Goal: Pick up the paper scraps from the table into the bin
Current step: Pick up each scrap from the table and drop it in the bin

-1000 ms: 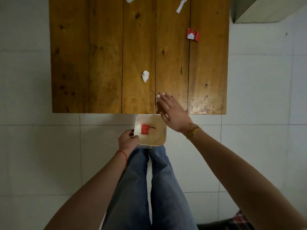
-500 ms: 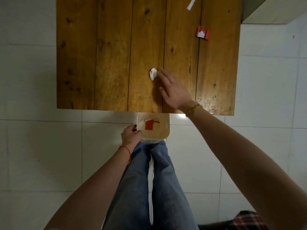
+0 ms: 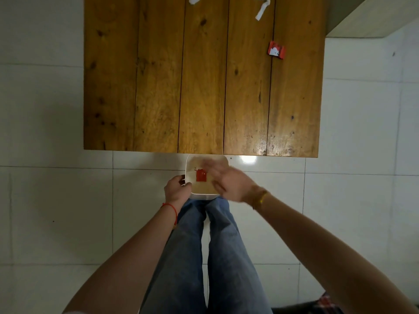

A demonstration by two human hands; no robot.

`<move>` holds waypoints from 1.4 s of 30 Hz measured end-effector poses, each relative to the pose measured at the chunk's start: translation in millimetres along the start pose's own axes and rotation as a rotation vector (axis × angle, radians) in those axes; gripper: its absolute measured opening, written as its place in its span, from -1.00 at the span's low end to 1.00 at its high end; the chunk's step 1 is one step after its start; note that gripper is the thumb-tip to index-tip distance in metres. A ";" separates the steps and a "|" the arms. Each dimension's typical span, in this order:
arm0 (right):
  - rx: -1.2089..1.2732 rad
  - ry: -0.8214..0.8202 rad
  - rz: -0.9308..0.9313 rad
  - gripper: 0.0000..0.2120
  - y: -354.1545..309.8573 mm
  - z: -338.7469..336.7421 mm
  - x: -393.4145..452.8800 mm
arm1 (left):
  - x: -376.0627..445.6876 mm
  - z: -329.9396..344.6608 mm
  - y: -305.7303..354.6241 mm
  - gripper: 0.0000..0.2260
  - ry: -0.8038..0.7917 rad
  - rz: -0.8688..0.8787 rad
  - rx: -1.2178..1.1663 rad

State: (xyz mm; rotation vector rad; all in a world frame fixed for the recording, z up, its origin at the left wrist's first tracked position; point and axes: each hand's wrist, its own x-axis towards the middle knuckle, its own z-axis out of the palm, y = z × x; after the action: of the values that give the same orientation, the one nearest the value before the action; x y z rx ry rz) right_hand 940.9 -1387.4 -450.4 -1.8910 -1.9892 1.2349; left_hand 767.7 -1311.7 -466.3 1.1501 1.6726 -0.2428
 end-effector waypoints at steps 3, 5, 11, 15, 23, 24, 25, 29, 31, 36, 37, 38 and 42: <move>0.042 0.016 0.044 -0.41 -15.4 27.7 -28.6 | -13.6 -4.1 -3.8 -0.70 -0.015 -0.009 0.025; 0.123 0.106 0.171 -0.43 -23.9 31.4 -38.9 | -25.9 -8.9 -4.9 -0.70 -0.021 -0.005 0.040; 0.173 0.342 0.431 -0.50 -55.4 1.9 -65.0 | -74.9 -35.6 7.8 -0.67 -0.034 0.019 0.080; 0.217 0.492 0.512 -0.56 -83.2 -29.9 -92.4 | -113.4 -59.5 29.6 -0.73 -0.031 0.121 0.115; 0.294 0.723 0.670 -0.60 -126.0 -63.2 -159.1 | -171.2 -89.5 79.5 -0.75 -0.072 0.342 0.178; 0.300 0.749 0.690 -0.60 -128.8 -65.0 -168.3 | -177.0 -90.4 85.4 -0.76 -0.091 0.369 0.190; 0.301 0.772 0.713 -0.61 -130.6 -66.8 -177.5 | -182.7 -90.5 91.8 -0.77 -0.109 0.391 0.206; 0.329 0.856 0.802 -0.61 -129.6 -73.2 -215.5 | -203.6 -80.8 119.1 -0.88 -0.181 0.439 0.259; 0.344 0.903 0.835 -0.60 -124.5 -77.1 -234.3 | -213.1 -69.7 135.6 -0.86 -0.212 0.459 0.283; 0.383 0.994 0.945 -0.59 -94.5 -88.6 -275.6 | -231.5 -22.8 182.6 -0.89 -0.227 0.525 0.369; 0.395 1.004 0.957 -0.60 -85.4 -91.9 -283.5 | -235.3 -10.4 192.5 -0.90 -0.228 0.542 0.378; 0.407 1.010 0.966 -0.60 -75.5 -95.6 -291.6 | -238.7 3.1 202.4 -0.90 -0.236 0.555 0.382; 0.435 1.019 0.983 -0.60 -27.8 -118.8 -333.8 | -254.0 68.0 242.9 -0.87 -0.274 0.577 0.417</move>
State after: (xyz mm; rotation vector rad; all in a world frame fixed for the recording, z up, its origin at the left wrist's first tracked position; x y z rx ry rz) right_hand 1059.2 -1623.8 -212.8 -2.4870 -0.2510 0.4561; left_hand 997.8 -1372.8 -199.0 1.7705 1.0175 -0.3703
